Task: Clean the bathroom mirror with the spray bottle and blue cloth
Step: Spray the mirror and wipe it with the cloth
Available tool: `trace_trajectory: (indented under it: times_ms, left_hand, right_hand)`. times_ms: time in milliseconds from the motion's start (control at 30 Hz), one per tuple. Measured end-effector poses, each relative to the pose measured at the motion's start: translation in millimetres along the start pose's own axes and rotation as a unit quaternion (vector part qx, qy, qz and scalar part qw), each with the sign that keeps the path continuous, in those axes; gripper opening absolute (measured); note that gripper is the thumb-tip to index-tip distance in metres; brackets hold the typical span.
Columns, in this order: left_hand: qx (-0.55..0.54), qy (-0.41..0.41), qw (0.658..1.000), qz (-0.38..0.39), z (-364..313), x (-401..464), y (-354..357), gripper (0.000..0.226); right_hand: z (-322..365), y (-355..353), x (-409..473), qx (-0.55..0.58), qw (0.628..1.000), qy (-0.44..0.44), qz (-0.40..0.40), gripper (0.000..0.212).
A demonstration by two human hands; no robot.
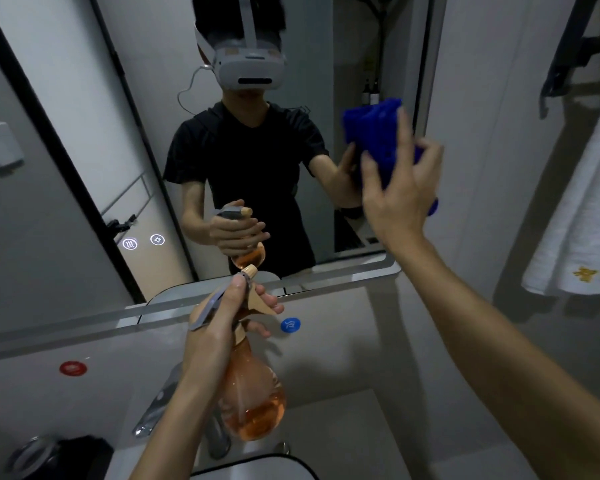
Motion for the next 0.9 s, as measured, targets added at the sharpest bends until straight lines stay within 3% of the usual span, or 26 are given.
trace_trajectory:
  times_ms: [167, 233, 467, 733, 800, 900]
  left_hand:
    - [0.003, -0.001, 1.000, -0.011, -1, -4, -3, 0.041]
    - [0.007, 0.001, 1.000, -0.015, -2, -7, -11, 0.043]
    - [0.012, -0.008, 0.996, -0.090, -11, -22, -52, 0.040]
    - [0.050, 0.016, 0.993, -0.110, -28, -25, -88, 0.040]
    - [0.058, 0.021, 0.993, -0.103, -31, -23, -96, 0.042]
    - [0.070, 0.028, 0.994, -0.081, -35, -19, -104, 0.044]
  right_hand:
    - [23, 8, -99, -0.025, 0.962, -0.231, 0.143, 0.081]
    - [10, 2, -138, -0.046, 0.941, -0.269, 0.200, 0.094]
    - [-20, -13, -165, -0.106, 0.939, -0.231, 0.233, 0.090]
    - [-4, -16, -164, -0.089, 0.948, -0.111, 0.283, 0.099]
    - [8, -16, -153, -0.061, 0.959, -0.064, 0.270, 0.094]
    - [39, -10, -110, 0.002, 0.984, -0.002, 0.181, 0.072]
Point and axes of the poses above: each hand's wrist, its own x-axis towards the middle knuckle, its own y-axis out of the palm, z = x × y, the point moved 4 cm from there along x, towards the middle knuckle, and after that the axes turned 11 degrees about -z, right-handed, at the moved point
